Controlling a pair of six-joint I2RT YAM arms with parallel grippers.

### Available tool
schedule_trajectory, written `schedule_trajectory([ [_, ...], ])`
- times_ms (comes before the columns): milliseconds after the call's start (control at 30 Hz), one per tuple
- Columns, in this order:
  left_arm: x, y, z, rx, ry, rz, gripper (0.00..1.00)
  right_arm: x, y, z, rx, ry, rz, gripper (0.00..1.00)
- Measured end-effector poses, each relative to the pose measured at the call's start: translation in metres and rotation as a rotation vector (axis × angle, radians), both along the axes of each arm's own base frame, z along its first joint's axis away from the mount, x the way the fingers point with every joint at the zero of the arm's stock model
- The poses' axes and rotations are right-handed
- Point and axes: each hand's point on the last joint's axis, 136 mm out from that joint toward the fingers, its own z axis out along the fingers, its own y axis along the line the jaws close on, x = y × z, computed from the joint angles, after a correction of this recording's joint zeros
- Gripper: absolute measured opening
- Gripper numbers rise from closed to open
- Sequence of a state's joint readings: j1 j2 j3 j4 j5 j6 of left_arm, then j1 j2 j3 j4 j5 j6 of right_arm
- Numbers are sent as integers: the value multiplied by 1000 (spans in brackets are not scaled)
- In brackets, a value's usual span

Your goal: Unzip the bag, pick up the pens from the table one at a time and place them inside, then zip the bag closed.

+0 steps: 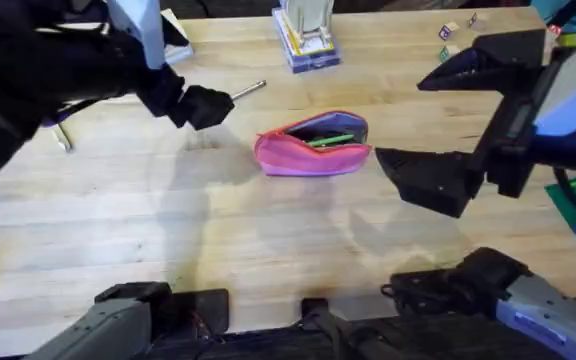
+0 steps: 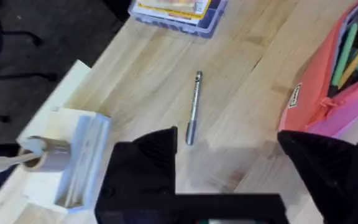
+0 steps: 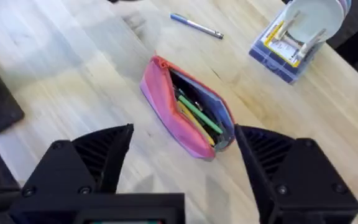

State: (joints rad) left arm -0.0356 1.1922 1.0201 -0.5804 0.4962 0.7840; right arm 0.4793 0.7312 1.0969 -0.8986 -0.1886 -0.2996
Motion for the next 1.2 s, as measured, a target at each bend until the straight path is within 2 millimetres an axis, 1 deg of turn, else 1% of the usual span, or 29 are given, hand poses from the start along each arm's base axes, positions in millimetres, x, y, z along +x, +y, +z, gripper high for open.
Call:
schedule_trajectory([
  [100, 9, -6, -14, -3, 62, 10, 992, 0, 0, 0, 24, 21, -22, 998],
  [133, 23, -13, -27, -1, 119, 18, 992, 0, 0, 0, 43, 38, -39, 998],
  [267, 47, -20, -35, -1, 159, 24, 991, 0, 0, 0, 61, 54, -56, 998],
  [400, 71, -20, -46, 4, 192, 43, 991, 0, 0, 0, 72, 64, -66, 998],
  [500, 86, -18, -58, 19, 212, 63, 991, 0, 0, 0, 78, 70, -72, 998],
  [533, 96, -16, -71, 35, 230, 78, 991, 0, 0, 1, 87, 77, -80, 998],
  [833, 105, -6, -110, 92, 293, 123, 992, 0, 0, 1, 102, 90, -94, 997],
  [867, 107, -4, -135, 107, 339, 131, 992, 0, 0, 1, 104, 93, -96, 998],
  [1000, 107, -4, -156, 103, 391, 147, 992, 0, 0, 1, 104, 93, -96, 998],
  [1200, 104, -4, -181, 97, 457, 166, 993, 0, 0, 1, 106, 94, -98, 998],
])
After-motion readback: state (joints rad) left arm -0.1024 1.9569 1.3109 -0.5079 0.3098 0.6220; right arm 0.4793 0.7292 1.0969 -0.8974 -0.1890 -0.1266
